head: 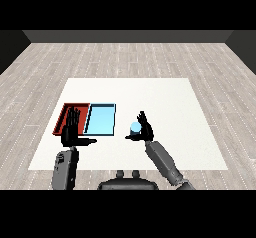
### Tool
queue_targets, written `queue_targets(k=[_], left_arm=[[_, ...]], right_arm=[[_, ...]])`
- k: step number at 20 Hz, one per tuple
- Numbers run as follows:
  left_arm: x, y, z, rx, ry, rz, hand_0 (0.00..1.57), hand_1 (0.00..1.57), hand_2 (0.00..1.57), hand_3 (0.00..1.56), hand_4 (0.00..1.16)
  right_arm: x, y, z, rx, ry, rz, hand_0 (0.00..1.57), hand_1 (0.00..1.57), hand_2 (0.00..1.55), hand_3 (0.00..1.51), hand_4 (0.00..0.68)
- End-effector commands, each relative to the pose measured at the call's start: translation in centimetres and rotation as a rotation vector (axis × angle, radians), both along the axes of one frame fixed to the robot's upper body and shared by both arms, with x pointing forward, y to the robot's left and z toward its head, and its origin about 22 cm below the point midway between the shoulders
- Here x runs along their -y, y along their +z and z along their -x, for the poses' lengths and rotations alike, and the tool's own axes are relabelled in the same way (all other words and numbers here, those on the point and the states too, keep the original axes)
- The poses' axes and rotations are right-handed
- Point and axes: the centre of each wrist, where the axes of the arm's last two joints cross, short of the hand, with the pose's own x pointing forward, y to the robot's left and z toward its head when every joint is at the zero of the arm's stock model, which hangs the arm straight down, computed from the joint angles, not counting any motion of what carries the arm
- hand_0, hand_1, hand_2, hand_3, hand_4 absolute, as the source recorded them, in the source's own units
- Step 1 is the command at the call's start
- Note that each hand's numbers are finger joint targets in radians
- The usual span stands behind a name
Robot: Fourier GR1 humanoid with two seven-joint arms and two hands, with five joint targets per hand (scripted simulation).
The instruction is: Pick the blue can and put it in the blue box
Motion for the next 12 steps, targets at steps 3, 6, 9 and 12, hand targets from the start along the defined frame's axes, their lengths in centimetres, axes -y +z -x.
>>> queue_targets(k=[3,6,9,12], left_arm=[[1.4,0.0,-0.2,0.005,-0.009,0.002,0.00,0.00,0.00,0.00,0.00],[-0.4,0.5,-0.6,-0.004,-0.010,0.009,0.00,0.00,0.00,0.00,0.00],[-0.1,0.1,0.1,-0.005,0.009,-0.013,0.00,0.00,0.00,0.00,0.00],[0.9,-0.1,-0.5,-0.003,-0.008,-0.010,0.00,0.00,0.00,0.00,0.00]], right_arm=[[-0.6,-0.6,-0.7,-0.021,0.002,-0.009,0.00,0.00,0.00,0.00,0.000],[-0.9,-1.4,-1.6,-0.028,0.019,0.023,0.00,0.00,0.00,0.00,0.000],[-0.6,-0.5,-1.7,-0.067,-0.180,0.130,1.09,1.09,1.30,1.25,0.414],[-1.0,-1.0,-1.2,-0.056,-0.241,0.197,1.53,1.53,1.49,1.45,0.658]])
